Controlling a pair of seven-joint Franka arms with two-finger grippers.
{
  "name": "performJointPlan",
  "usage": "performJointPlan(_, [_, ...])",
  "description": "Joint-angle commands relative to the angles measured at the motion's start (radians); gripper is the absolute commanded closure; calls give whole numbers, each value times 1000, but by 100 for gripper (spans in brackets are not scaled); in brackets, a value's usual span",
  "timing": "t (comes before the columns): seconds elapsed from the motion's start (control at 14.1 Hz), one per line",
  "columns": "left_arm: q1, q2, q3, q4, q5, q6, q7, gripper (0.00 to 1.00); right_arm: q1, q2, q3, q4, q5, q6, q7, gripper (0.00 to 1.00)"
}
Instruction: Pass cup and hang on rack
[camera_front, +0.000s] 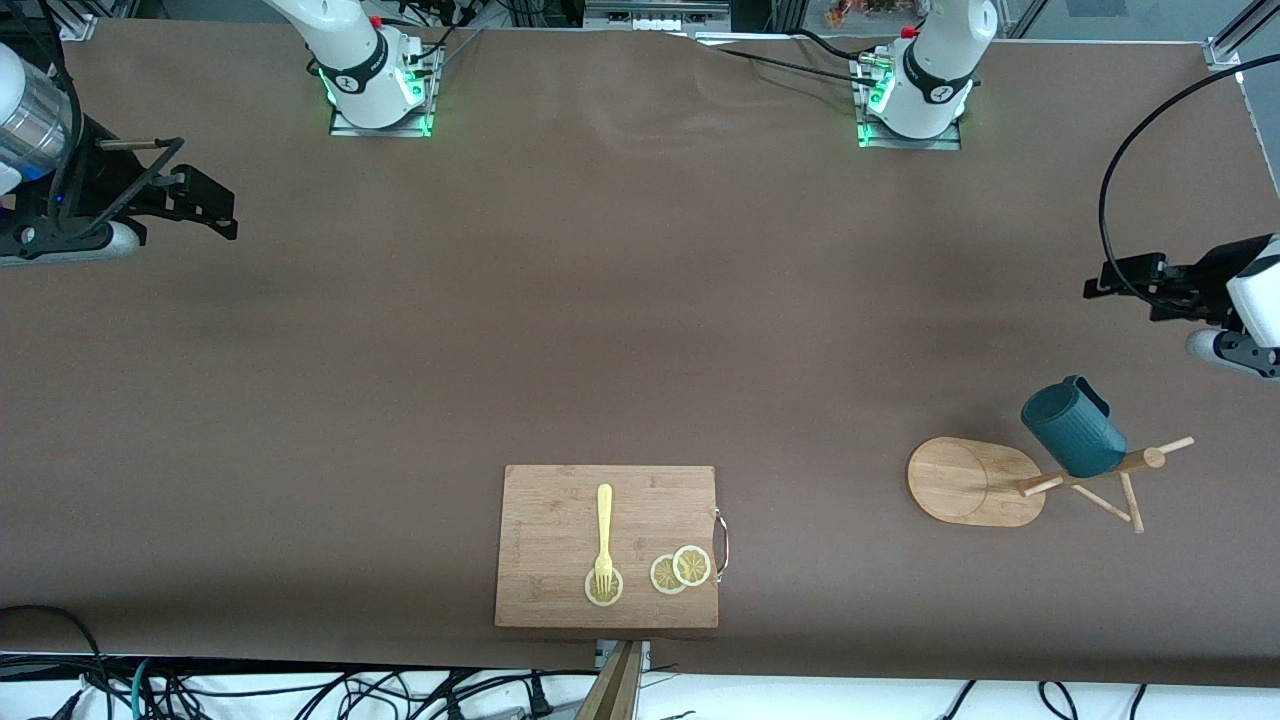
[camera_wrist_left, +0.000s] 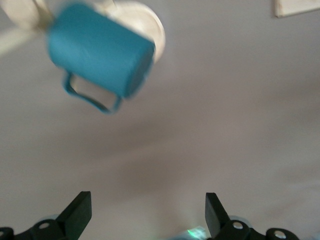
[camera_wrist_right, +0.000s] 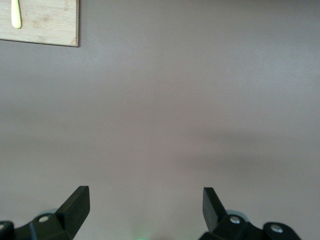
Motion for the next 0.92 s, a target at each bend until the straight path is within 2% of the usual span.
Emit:
performJointPlan(0.0, [-38,-44,13,25,71,73,-9,0,0,-11,1,4,-1,-15,-7,0])
performJointPlan(0.21, [-78,-99,15,23,74,70,-50,0,0,-11,1,4,-1,-15,-9,0])
performJointPlan(0.5, [-114,-155,16,0,71,12,-308,0,0,-11,1,4,-1,-15,-7,0])
performJointPlan(0.64, [-114,-182,16,-35,63,12,-323,0,0,-11,1,4,-1,-15,-7,0])
performJointPlan(0.85, [-111,-175,16,-32,63,-5,-323,0,1,-11,2,4,-1,-15,-1,0])
